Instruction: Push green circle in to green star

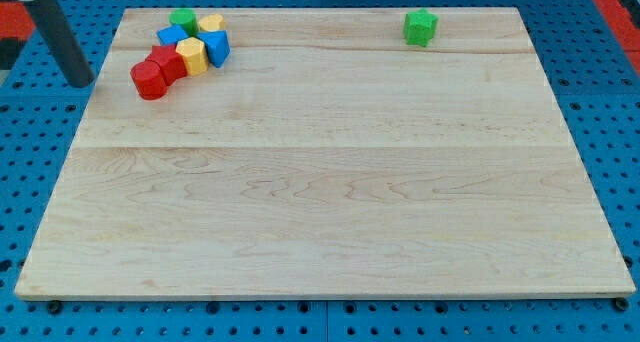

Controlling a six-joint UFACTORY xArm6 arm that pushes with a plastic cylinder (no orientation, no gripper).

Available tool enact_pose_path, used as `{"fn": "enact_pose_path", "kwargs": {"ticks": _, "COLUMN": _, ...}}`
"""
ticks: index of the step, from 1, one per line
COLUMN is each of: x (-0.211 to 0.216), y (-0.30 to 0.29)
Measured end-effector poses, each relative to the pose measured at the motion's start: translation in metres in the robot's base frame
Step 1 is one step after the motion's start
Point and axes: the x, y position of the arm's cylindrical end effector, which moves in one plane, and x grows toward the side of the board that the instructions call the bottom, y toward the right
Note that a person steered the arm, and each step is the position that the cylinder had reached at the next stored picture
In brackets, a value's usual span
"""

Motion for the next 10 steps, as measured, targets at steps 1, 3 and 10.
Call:
{"fn": "enact_pose_path", "kwargs": {"ticks": 1, "x": -0.031, "y": 0.000}}
{"fn": "enact_pose_path", "kwargs": {"ticks": 3, "x": -0.087, "y": 0.047}}
{"fn": "enact_pose_path", "kwargs": {"ticks": 10, "x": -0.119, "y": 0.300}}
